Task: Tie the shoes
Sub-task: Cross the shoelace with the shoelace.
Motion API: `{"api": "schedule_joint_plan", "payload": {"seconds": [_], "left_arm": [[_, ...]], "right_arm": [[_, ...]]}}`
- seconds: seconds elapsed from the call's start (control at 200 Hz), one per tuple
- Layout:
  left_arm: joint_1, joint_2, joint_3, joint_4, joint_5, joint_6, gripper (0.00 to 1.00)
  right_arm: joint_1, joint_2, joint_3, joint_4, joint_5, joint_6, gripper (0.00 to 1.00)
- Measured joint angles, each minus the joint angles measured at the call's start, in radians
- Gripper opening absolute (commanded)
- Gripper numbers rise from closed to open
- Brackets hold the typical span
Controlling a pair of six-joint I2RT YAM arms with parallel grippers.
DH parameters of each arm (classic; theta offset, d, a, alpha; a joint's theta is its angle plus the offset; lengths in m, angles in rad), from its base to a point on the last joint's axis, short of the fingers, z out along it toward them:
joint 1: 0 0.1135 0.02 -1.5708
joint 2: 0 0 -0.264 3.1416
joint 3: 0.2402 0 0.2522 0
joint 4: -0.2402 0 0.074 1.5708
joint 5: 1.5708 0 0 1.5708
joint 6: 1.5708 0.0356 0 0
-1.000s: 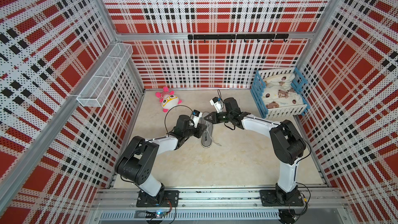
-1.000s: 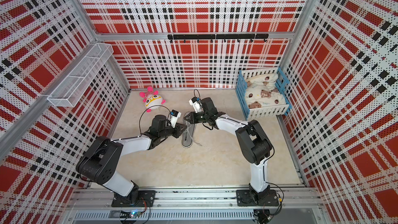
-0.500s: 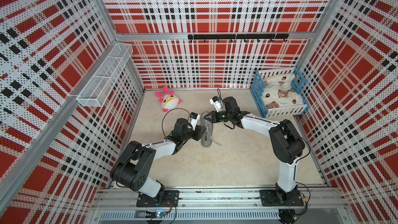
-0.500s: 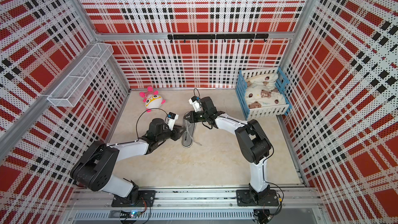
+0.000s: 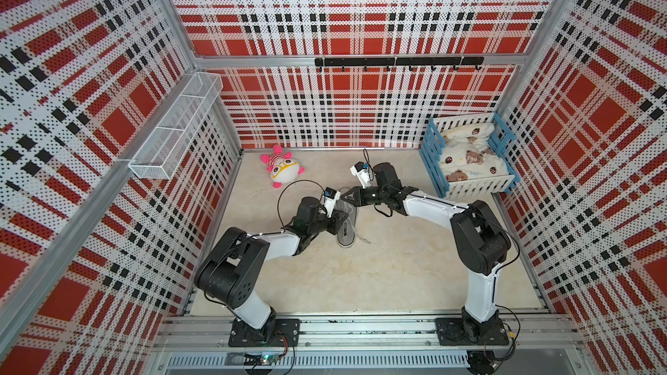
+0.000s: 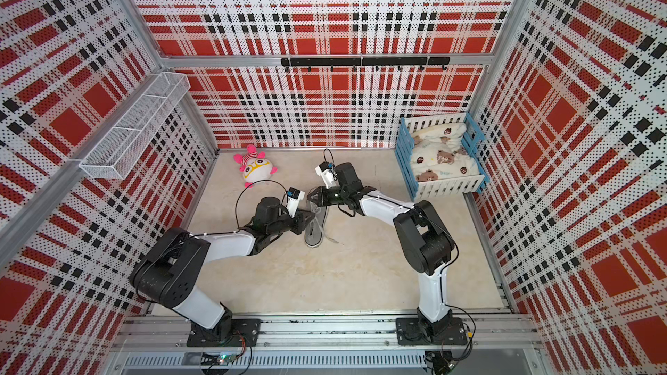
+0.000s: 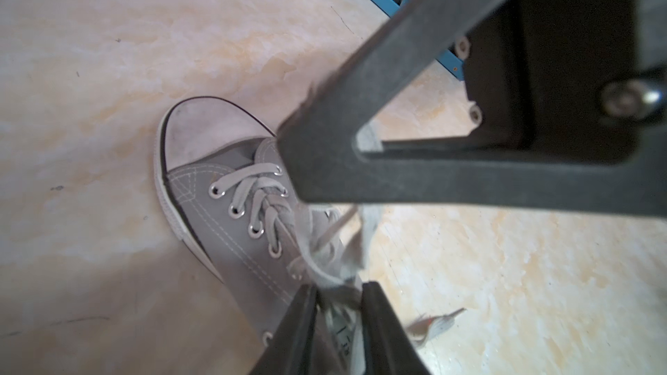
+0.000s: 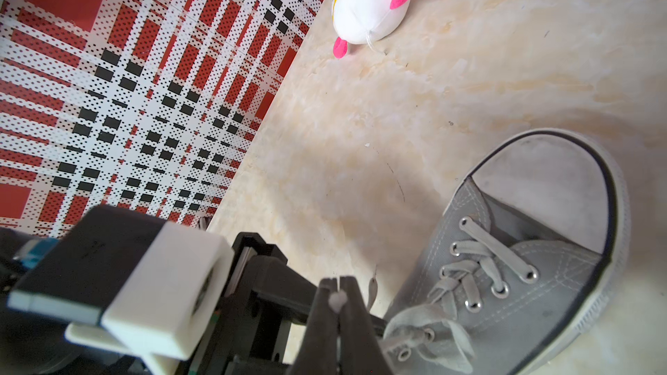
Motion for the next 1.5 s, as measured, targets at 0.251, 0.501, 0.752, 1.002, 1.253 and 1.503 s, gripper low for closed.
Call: {"api": "schedule_joint_plan", "payload": {"seconds": [0.251, 0.501, 0.752, 1.002, 1.253, 1.503], "left_arm": [[0.005, 0.019, 0.011, 0.032, -0.002, -0.015, 0.25], [0.018, 0.038, 0.016, 0.061, 0.012, -0.022, 0.29], [0.029, 0.075, 0.033, 0.098, 0.052, -0.034, 0.31], [0.031, 0.106, 0.050, 0.125, 0.077, -0.046, 0.22], [0.036, 0.107, 0.049, 0.135, 0.084, -0.058, 0.09], [0.045, 0.105, 0.031, 0.160, 0.088, -0.064, 0.00]], "right_arm": [[0.003, 0.005, 0.000, 0.000, 0.000, 0.023, 0.00], [0.003, 0.005, 0.000, 0.002, -0.006, 0.032, 0.00], [0.003, 0.005, -0.002, 0.020, -0.029, 0.064, 0.00], [0.003, 0.005, -0.016, 0.036, -0.041, 0.080, 0.00], [0.003, 0.005, -0.018, 0.042, -0.041, 0.082, 0.00], [0.003, 0.005, -0.018, 0.040, -0.030, 0.075, 0.00]]}}
